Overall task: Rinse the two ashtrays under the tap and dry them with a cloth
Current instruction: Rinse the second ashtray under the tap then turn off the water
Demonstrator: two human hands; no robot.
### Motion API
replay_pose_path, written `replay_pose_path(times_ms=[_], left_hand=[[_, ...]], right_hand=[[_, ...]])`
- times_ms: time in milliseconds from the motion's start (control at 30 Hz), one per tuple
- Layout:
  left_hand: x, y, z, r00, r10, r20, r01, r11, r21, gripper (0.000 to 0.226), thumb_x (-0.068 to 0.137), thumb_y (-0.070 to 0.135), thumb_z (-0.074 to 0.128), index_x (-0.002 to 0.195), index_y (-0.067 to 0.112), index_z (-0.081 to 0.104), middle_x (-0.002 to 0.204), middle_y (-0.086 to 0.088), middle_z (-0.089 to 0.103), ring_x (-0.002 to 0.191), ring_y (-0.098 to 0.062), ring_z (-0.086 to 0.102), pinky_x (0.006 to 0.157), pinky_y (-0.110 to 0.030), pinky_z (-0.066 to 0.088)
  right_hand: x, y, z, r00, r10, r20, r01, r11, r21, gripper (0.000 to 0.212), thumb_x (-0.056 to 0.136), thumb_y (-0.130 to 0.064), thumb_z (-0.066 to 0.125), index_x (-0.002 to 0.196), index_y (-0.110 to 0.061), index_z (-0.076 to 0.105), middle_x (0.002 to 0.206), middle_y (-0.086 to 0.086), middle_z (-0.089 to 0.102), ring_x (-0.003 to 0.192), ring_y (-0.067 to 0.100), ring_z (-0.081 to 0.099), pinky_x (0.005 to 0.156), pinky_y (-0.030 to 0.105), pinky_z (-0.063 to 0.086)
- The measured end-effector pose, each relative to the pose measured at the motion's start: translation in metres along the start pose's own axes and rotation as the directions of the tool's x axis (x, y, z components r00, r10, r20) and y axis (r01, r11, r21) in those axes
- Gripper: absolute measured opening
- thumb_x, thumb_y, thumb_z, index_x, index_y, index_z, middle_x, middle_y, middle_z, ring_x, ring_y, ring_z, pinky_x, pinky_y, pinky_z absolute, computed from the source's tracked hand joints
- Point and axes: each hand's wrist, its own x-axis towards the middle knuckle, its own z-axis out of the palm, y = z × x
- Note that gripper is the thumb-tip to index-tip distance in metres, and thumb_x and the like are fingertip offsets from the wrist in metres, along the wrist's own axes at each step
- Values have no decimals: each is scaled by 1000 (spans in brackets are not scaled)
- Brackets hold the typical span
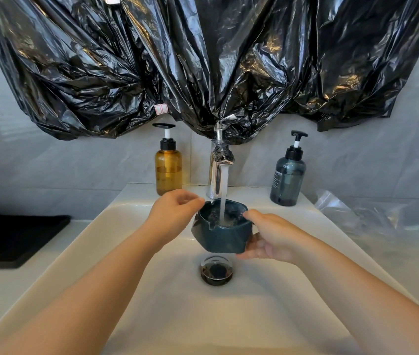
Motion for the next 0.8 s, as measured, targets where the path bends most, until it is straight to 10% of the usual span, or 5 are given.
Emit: replay_pose_path(times_ms=[367, 800], left_hand=[[-12, 2, 6, 945, 53, 321, -190, 892, 410, 9, 82, 28, 73, 89, 27, 68, 101, 10, 56, 97, -11, 53, 84, -27, 46], [-11, -1, 7, 886, 3, 463, 7, 1000, -21, 15, 94, 23, 58, 93, 13, 69, 96, -4, 72, 99, -19, 63, 94, -32, 49]], right_hand=[[4, 4, 5, 955, -248, -161, 204, 947, -248, 18, 96, -33, 51, 103, -18, 56, 97, 7, 63, 88, 32, 69, 65, 42, 62], [2, 3, 5, 998, 5, -69, -4, 1000, 12, 35, 93, -47, 48, 86, -14, 57, 77, 8, 56, 69, 14, 56, 57, 22, 51]])
